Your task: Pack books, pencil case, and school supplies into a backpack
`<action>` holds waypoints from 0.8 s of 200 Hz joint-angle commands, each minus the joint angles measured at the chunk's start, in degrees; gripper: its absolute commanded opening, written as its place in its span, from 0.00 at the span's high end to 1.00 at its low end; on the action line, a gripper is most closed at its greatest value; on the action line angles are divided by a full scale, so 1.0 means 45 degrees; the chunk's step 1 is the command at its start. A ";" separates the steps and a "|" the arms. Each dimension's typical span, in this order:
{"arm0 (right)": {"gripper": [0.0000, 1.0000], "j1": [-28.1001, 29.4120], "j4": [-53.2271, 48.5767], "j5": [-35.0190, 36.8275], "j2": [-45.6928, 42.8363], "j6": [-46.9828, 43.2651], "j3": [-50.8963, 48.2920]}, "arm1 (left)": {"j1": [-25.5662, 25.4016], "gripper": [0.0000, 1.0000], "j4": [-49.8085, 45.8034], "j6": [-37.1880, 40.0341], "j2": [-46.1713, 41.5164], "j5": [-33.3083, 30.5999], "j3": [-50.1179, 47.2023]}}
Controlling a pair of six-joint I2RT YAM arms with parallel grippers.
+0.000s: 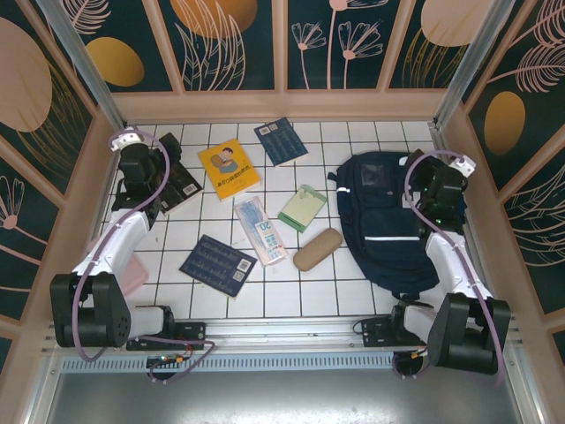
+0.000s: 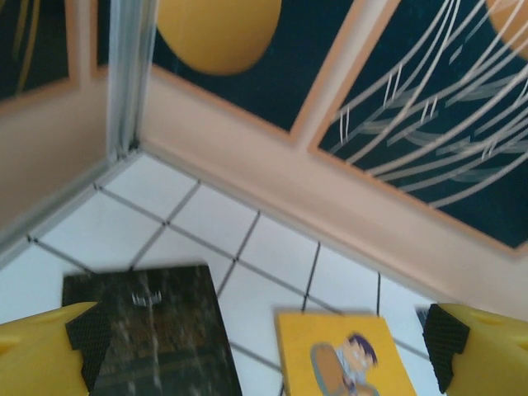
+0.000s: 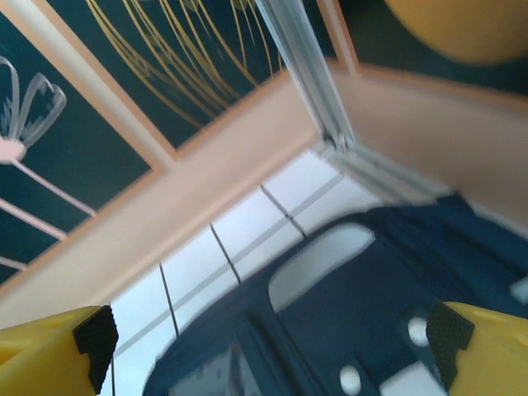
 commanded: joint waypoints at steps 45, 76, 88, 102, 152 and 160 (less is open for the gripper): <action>0.01 0.0914 -0.6792 -0.0889 -0.0052 0.2074 -0.0633 | -0.0141 0.01 -0.1498 -0.1866 -0.0193 0.2943 -0.0046; 0.01 0.2515 -0.6675 -0.1323 0.0561 0.3284 -0.1507 | -0.0490 0.02 -0.1478 -0.1906 -0.0097 0.3208 -0.0043; 0.01 0.3439 -0.6117 -0.1636 0.1057 0.3784 -0.1756 | -0.0578 0.02 -0.1485 -0.1890 -0.0094 0.3222 -0.0056; 0.01 0.4504 -0.5436 -0.2018 0.1807 0.4423 -0.1771 | -0.0652 0.01 -0.1492 -0.1893 -0.0110 0.3327 -0.0063; 0.01 0.7443 -0.3629 -0.2999 0.5228 0.5209 0.0728 | -0.0979 0.01 -0.1668 -0.1827 -0.0206 0.3715 -0.0013; 0.01 0.7758 -0.3556 -0.3071 0.5748 0.5218 0.1327 | -0.1034 0.02 -0.1724 -0.1818 -0.0249 0.3720 -0.0021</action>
